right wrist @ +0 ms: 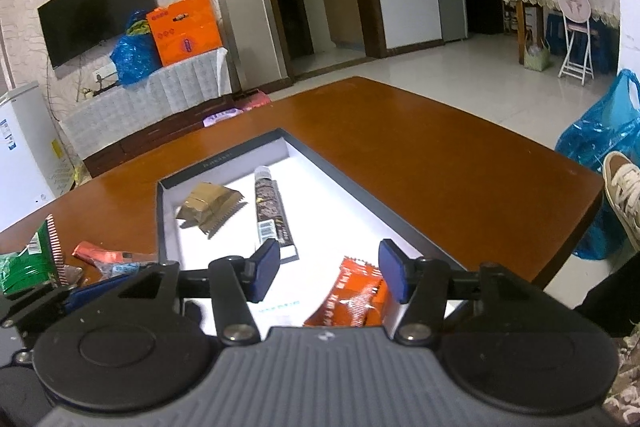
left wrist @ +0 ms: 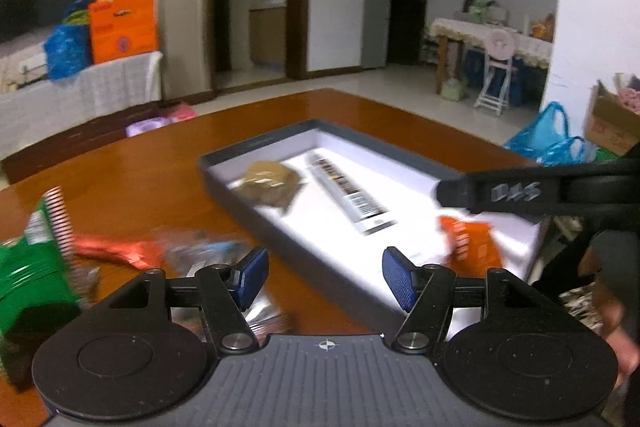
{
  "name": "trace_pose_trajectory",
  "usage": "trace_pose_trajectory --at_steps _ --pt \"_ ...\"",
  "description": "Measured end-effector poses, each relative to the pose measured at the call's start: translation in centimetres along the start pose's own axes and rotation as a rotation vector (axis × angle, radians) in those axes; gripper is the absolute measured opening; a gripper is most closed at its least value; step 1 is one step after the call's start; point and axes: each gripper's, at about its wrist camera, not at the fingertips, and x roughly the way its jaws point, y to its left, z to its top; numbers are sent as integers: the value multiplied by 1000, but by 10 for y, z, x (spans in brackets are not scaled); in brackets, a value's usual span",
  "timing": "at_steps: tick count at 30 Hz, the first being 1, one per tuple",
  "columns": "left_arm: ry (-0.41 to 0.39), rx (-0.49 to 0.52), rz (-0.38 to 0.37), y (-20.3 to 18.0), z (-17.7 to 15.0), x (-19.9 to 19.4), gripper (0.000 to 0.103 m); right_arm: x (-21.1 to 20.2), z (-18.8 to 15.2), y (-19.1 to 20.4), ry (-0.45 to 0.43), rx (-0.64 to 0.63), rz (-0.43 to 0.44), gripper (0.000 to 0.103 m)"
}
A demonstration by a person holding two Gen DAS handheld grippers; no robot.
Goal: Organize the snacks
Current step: 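Open both tools to drop the clear packet and orange bar in the box, then move both tools back toward the remaining snacks on the table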
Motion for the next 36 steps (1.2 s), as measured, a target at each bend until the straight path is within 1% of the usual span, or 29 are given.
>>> trace_pose_trajectory --at_steps 4,8,11,13,16,18,21,23,26,30,32,36 --pt "-24 -34 50 27 -7 -14 63 -3 -2 10 -20 -40 16 56" --pt "-26 -58 68 46 -7 -19 63 -4 -5 23 -34 -86 30 56" --pt "-37 -66 70 55 -5 -25 63 -4 -5 32 -34 -92 60 56" --pt "-60 -49 76 58 -4 -30 63 -5 -5 38 -43 -89 82 56" --pt "-84 21 110 62 -4 -40 65 -7 -3 52 -80 -50 122 56" --pt "-66 54 126 67 -9 -47 68 -8 0 65 -122 -19 151 61" --pt "-42 77 165 71 -19 -60 68 -10 0 87 -170 -5 201 63" --pt "-16 79 188 74 -26 -64 68 -9 -7 96 -155 -23 241 63" --pt "30 74 201 84 -29 -59 68 -4 -18 110 -79 -70 280 63" --pt "65 29 198 90 -27 -48 68 -8 -30 128 -69 -187 322 63" --pt "86 26 204 89 -27 -40 67 -7 -37 135 -48 -225 341 64" --pt "130 56 249 86 -33 -27 67 2 -40 138 17 -228 355 67"
